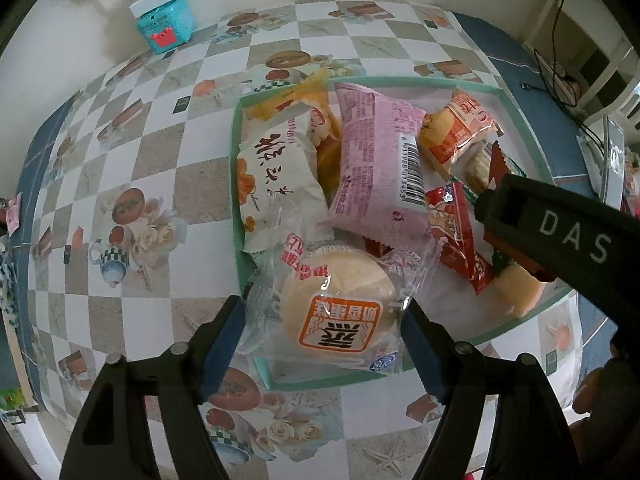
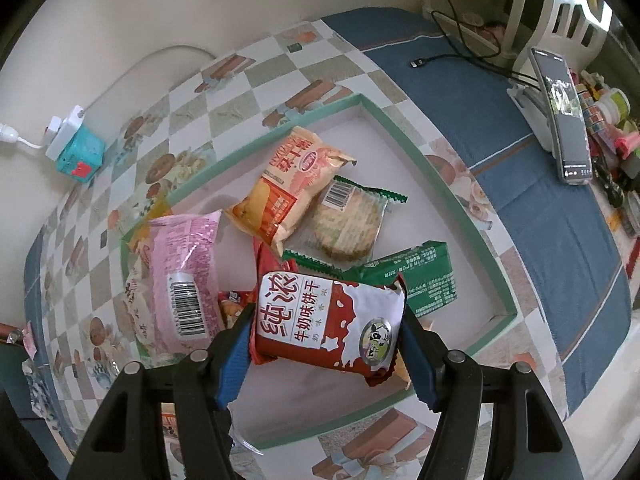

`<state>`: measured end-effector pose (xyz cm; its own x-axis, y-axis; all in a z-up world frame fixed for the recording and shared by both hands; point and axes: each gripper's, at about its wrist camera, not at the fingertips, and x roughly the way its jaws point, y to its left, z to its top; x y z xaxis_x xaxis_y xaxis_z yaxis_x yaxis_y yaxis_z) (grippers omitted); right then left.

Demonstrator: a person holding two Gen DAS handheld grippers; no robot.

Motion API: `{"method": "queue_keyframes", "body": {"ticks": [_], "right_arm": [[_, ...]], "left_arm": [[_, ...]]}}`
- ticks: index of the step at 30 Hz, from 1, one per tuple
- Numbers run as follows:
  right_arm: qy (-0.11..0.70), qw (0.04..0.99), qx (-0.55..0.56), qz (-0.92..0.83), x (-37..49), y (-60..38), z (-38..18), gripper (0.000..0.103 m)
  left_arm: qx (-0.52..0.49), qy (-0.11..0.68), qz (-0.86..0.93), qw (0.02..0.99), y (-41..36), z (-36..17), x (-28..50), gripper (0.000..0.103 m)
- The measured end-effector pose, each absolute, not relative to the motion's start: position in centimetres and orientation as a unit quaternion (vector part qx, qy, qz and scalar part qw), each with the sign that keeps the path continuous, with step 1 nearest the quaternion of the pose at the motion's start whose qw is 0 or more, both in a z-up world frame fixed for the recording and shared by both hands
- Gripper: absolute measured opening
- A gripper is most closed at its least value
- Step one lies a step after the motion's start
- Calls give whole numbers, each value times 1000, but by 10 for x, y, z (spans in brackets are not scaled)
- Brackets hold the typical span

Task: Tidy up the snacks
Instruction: 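Carry the bun and biscuit pack over the tray with both grippers, then open both grippers to drop the bun and biscuit pack in the tray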

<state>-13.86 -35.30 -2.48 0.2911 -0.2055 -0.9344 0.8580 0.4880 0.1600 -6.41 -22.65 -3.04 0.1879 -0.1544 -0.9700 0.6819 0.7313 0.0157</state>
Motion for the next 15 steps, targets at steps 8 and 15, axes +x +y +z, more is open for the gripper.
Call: {"method": "queue_keyframes", "body": {"ticks": [8, 15], "right_arm": [[461, 732, 332, -376, -136, -351, -14, 85], [458, 733, 331, -380, -137, -351, -11, 85]], "left_arm": [[231, 566, -287, 738, -224, -24, -63, 84], [219, 558, -292, 746, -219, -13, -59, 85]]}}
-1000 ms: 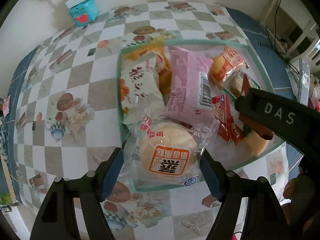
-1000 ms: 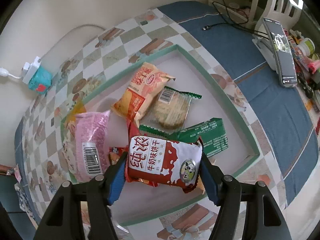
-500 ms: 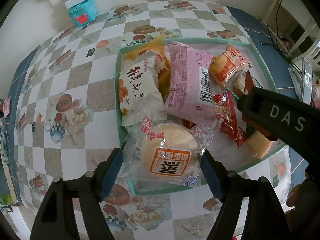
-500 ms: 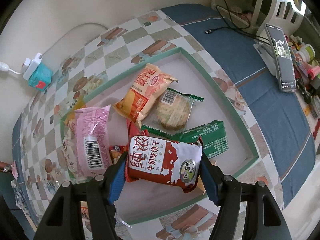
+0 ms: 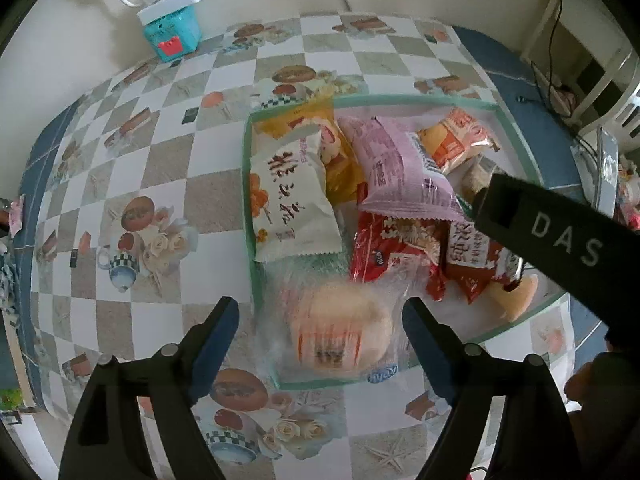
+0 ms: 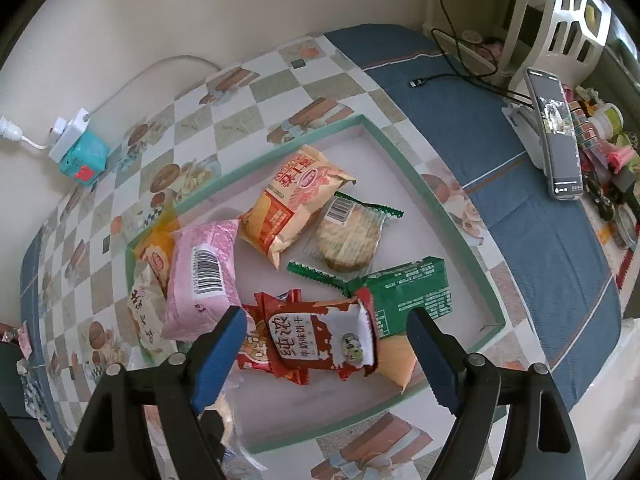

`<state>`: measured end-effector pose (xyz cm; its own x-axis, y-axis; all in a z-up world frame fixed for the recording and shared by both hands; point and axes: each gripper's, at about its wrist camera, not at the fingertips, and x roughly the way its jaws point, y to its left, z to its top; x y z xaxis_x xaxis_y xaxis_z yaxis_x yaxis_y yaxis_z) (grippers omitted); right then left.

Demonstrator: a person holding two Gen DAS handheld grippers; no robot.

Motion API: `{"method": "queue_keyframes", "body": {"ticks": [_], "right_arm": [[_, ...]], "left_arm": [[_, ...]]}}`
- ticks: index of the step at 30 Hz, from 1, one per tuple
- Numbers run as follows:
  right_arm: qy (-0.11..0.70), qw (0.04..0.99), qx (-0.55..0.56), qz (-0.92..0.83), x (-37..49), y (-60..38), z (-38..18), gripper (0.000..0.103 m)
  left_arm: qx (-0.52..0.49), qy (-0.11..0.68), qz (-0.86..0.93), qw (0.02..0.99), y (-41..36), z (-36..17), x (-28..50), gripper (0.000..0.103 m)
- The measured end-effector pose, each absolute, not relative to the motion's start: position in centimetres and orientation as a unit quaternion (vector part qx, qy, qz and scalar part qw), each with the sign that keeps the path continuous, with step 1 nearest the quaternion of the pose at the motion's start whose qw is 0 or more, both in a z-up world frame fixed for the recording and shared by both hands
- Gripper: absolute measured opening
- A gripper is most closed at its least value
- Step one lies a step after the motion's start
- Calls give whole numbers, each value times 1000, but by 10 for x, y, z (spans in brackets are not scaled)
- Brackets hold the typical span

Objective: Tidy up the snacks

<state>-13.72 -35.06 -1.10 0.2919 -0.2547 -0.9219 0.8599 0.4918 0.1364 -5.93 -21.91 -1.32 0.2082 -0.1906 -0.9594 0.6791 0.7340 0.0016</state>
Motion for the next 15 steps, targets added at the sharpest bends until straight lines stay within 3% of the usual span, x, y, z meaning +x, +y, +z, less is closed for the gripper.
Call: {"method": "queue_keyframes", "body": {"ticks": [15], "right_arm": [[445, 736, 334, -386, -142, -352, -2, 85]], "left_arm": [[118, 570, -252, 773, -173, 11, -11, 85]]}}
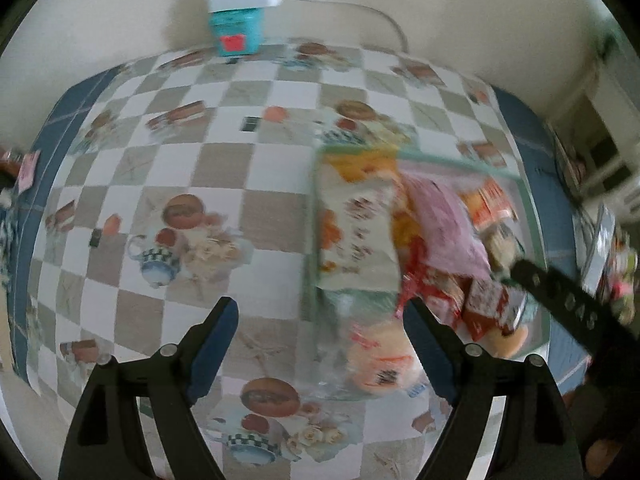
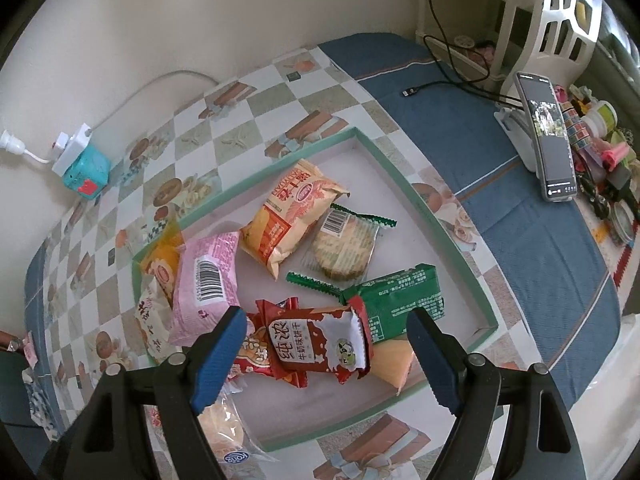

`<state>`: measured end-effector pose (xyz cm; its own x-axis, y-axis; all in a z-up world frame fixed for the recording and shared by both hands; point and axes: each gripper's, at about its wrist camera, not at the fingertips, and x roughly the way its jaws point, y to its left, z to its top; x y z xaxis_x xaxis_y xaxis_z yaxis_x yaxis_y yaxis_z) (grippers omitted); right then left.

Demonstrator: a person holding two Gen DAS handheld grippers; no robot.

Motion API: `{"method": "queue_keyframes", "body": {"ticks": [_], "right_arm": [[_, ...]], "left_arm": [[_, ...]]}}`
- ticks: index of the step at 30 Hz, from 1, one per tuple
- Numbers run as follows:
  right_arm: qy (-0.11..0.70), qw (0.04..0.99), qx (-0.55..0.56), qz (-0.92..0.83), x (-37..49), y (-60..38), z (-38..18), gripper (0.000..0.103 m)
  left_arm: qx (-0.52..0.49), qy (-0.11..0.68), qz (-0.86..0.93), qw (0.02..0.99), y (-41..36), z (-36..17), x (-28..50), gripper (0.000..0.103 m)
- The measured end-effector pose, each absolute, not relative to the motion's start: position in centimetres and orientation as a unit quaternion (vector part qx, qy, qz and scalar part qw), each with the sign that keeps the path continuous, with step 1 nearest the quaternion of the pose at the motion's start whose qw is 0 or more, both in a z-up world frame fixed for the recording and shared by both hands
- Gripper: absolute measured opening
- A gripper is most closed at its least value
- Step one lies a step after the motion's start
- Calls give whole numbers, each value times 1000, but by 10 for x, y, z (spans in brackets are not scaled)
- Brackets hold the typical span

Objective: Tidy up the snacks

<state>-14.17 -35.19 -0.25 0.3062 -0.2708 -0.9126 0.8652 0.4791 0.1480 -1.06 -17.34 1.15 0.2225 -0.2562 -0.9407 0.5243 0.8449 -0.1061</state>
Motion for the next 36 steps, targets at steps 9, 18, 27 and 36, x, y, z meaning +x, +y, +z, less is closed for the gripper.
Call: {"method": "queue_keyframes", "body": {"ticks": [9, 18, 27, 36], "right_arm": [[455, 745, 307, -380, -128, -339, -2, 102], [462, 762, 262, -369, -107, -318, 2, 103], [471, 770, 232, -361, -93, -301, 3, 103], [465, 780, 214, -361, -99, -278, 7, 103]], "left_arm": [[67, 572, -166, 801, -130, 8, 31, 97], [76, 572, -125, 807, -115, -5, 50, 97], [90, 566, -125, 810, -117, -8, 52, 97], [115, 521, -129, 836, -107, 8, 38, 97]]}}
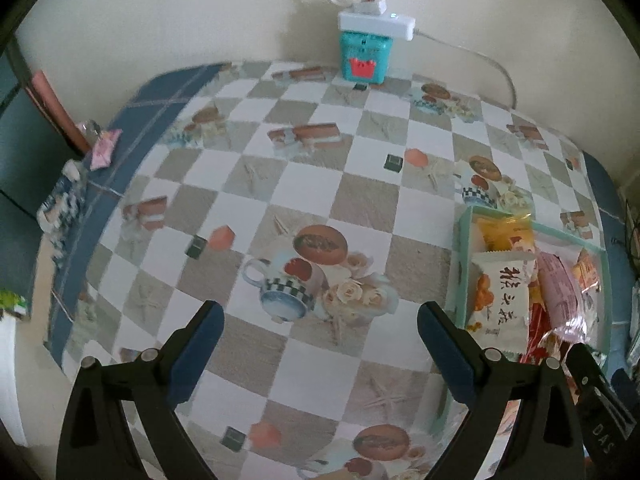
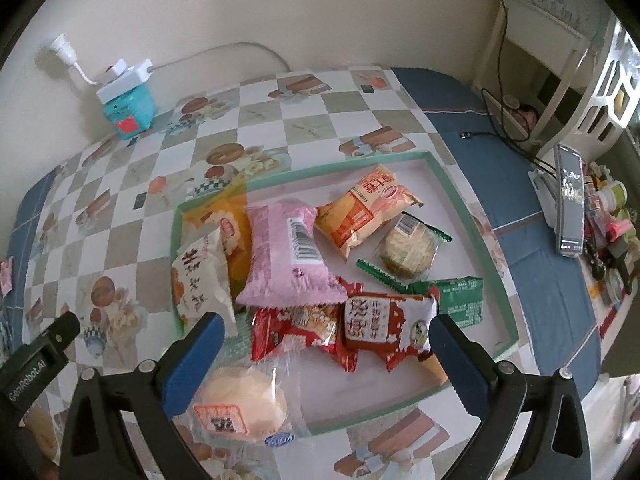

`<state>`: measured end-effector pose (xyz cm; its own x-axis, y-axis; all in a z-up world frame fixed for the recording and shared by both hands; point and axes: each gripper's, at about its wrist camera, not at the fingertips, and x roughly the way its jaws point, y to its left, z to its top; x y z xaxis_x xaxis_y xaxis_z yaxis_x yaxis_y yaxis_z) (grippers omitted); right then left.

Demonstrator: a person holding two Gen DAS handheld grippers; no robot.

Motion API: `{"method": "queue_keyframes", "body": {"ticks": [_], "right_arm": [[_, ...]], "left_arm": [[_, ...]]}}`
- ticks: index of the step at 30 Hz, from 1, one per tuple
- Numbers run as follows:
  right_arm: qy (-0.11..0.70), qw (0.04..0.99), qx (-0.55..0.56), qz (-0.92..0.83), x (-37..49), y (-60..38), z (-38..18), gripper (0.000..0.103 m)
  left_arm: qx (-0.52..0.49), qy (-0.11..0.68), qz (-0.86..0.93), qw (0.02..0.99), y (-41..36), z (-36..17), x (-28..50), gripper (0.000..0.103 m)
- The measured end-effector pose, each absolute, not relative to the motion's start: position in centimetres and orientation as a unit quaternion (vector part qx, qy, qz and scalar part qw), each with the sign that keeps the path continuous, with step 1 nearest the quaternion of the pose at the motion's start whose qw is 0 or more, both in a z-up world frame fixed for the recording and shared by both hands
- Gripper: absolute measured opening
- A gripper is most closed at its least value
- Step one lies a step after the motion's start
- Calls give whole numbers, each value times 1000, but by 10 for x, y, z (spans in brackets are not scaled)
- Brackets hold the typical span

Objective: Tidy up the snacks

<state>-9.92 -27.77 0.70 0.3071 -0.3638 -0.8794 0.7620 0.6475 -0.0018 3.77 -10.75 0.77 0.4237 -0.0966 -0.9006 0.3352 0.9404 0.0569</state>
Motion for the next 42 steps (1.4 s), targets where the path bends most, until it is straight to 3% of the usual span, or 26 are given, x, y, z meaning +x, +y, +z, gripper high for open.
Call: {"method": "queue_keyframes", "body": {"ticks": [27, 42], "right_arm": [[453, 800, 182, -349, -148, -203, 6, 103], [457, 801, 176, -344, -143, -199, 6, 103]], "left_arm": [[158, 504, -141, 838, -49, 9, -39, 97], [163, 502, -136, 838, -46, 8, -36, 97]]}}
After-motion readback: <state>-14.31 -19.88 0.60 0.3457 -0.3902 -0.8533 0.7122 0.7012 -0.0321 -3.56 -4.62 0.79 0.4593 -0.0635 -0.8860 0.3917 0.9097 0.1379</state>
